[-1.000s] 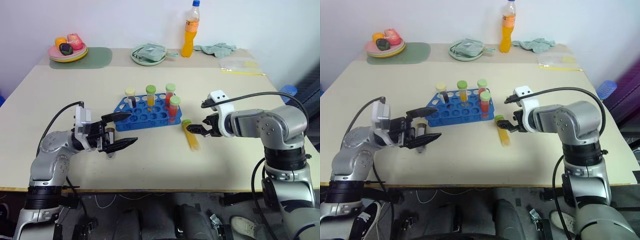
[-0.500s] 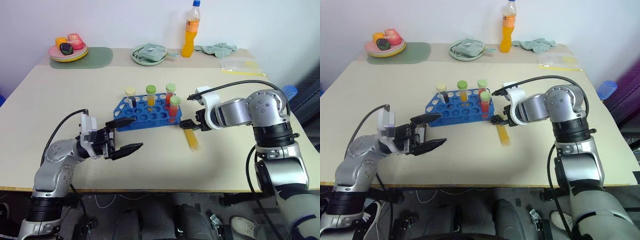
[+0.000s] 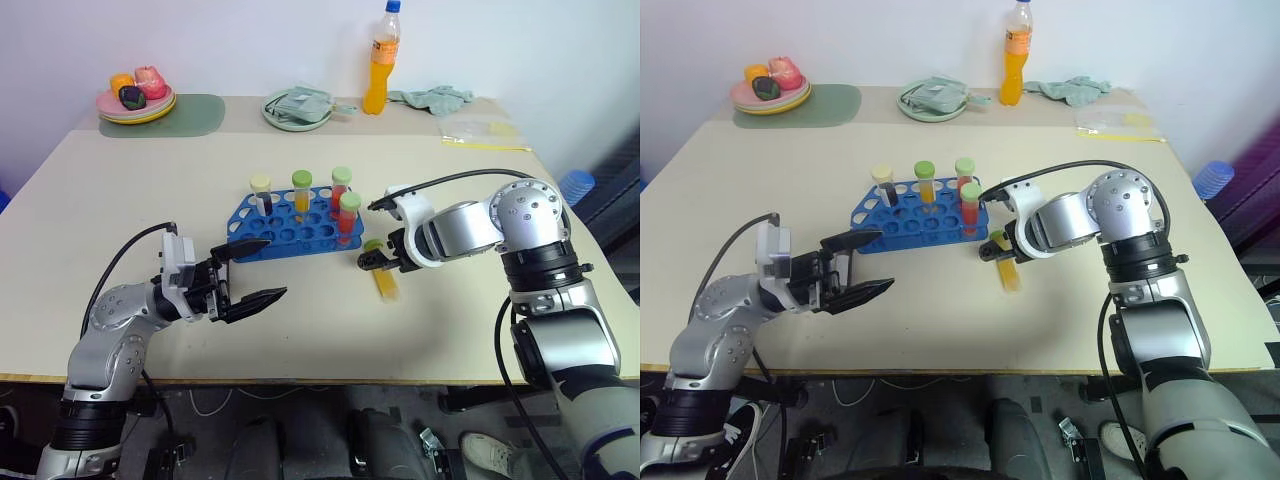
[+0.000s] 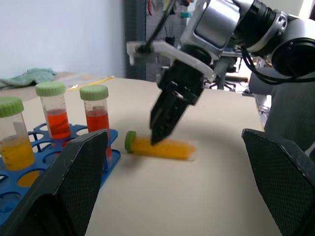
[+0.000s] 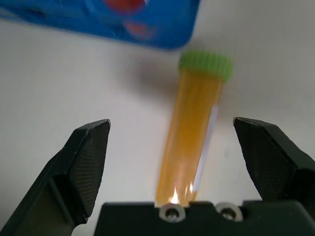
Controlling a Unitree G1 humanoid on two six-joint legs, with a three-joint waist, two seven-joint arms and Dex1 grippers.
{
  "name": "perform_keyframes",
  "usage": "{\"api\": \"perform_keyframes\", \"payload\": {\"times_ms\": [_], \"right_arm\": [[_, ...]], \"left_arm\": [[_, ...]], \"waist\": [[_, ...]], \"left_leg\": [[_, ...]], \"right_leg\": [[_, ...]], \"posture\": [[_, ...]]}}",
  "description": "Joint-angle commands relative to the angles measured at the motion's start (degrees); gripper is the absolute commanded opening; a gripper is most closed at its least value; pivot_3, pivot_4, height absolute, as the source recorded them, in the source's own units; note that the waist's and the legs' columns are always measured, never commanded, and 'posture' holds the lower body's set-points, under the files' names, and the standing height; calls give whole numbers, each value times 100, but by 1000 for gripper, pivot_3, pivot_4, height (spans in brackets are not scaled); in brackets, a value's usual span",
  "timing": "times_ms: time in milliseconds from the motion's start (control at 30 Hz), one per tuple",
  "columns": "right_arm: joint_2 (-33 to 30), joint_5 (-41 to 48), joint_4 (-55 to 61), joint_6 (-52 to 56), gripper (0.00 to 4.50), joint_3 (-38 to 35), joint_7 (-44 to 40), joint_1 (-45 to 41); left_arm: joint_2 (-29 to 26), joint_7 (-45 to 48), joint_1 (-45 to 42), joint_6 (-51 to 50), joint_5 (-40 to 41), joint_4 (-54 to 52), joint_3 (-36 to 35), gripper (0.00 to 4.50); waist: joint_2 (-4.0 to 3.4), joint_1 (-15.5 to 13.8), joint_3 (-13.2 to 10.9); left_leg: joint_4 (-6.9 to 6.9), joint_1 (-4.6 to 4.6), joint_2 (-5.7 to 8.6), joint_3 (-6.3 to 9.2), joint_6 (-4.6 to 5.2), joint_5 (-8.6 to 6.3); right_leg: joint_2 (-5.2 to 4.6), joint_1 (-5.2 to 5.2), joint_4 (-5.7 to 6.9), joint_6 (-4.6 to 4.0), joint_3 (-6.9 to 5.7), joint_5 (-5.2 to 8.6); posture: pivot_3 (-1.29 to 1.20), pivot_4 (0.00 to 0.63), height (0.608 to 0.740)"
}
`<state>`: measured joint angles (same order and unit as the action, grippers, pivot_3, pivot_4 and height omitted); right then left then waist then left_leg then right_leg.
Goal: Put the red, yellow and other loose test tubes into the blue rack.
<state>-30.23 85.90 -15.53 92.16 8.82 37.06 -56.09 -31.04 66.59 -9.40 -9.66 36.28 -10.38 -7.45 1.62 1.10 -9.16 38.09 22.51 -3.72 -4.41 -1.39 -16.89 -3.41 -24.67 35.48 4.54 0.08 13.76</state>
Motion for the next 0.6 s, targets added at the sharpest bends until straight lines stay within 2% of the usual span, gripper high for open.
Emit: {"api": "perform_keyframes", "payload": {"times_ms": [33,300,600], "right_arm": [[-60,238,-5,34,4430,-15,93,-85],[18,105,-287,34,4430,-70,334,-118],[274,-844,-266,34,4430,-316,303,-3]], "left_arm": [[12,-15,-42,-35,102,-229,42,4500],[43,-33,26,104,50,-221,21,4500],[86,-71,48,119,20,-237,22,4500]], "waist": [[0,0,0],[0,1,0],[0,3,0]], "left_leg": [[0,0,0,0,0,0],[0,1,-3,1,2,-1],[-1,2,-3,1,3,-2]], "right_leg": [[0,0,0,0,0,0],[2,0,-4,0,0,0],[3,0,-8,0,0,0]], "posture": [[0,150,740],[0,150,740],[0,150,740]]}}
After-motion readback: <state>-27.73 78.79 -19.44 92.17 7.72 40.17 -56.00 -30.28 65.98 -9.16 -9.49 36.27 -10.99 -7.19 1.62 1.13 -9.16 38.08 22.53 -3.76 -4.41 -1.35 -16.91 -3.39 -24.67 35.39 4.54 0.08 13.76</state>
